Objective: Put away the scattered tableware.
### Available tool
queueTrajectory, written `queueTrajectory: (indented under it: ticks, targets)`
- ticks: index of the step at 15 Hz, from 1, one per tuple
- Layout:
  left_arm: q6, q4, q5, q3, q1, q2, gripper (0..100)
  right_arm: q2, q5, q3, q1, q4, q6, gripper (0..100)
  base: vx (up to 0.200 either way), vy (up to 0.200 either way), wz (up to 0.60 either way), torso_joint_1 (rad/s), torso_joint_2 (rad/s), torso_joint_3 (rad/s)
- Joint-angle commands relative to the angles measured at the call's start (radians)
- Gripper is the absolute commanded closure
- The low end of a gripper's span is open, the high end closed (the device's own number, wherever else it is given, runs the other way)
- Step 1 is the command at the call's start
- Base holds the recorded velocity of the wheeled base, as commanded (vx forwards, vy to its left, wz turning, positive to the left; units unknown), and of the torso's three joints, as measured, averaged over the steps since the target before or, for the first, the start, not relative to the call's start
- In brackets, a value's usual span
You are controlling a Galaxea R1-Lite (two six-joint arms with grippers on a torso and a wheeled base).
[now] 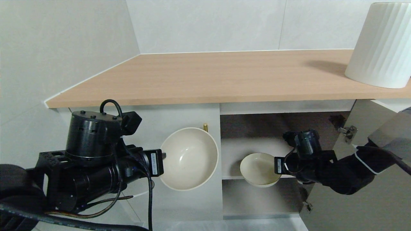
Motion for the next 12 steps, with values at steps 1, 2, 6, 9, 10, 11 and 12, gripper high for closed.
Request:
queueTrajectory:
  ticks: [1,2,6,9,10,11,12]
  targets:
    - [0.005,0.000,0.000,0.008,-0.002,-0.004,100,0.057,-0.012,-0.002,-0.001,-0.037,0.003,100,0.000,0.000,0.00,0.000,0.00,0.000]
    - [0.008,-0.002,0.000,0.008,-0.003,-0.004,100,0.103,-0.047,-0.011,-0.001,-0.092,0.012,100,0.000,0.000,0.00,0.000,0.00,0.000]
    - [0.007,-0.002,0.000,0.008,-0.003,-0.004,100,0.182,-0.072,-0.059,-0.018,-0.126,0.055,100,0.000,0.000,0.00,0.000,0.00,0.000]
    - [0.008,-0.002,0.000,0.008,-0.005,-0.006,100,0.225,-0.102,-0.101,-0.042,-0.129,0.057,100,0.000,0.000,0.00,0.000,0.00,0.000]
    - [0.008,-0.003,0.000,0.008,-0.003,-0.006,100,0.236,-0.124,-0.118,-0.051,-0.129,0.057,100,0.000,0.000,0.00,0.000,0.00,0.000]
    - [0.008,-0.003,0.000,0.008,-0.003,-0.006,100,0.245,-0.133,-0.129,-0.057,-0.129,0.058,100,0.000,0.000,0.00,0.000,0.00,0.000]
    - [0.008,-0.003,0.002,0.008,-0.003,-0.006,100,0.256,-0.138,-0.138,-0.062,-0.129,0.060,100,0.000,0.000,0.00,0.000,0.00,0.000]
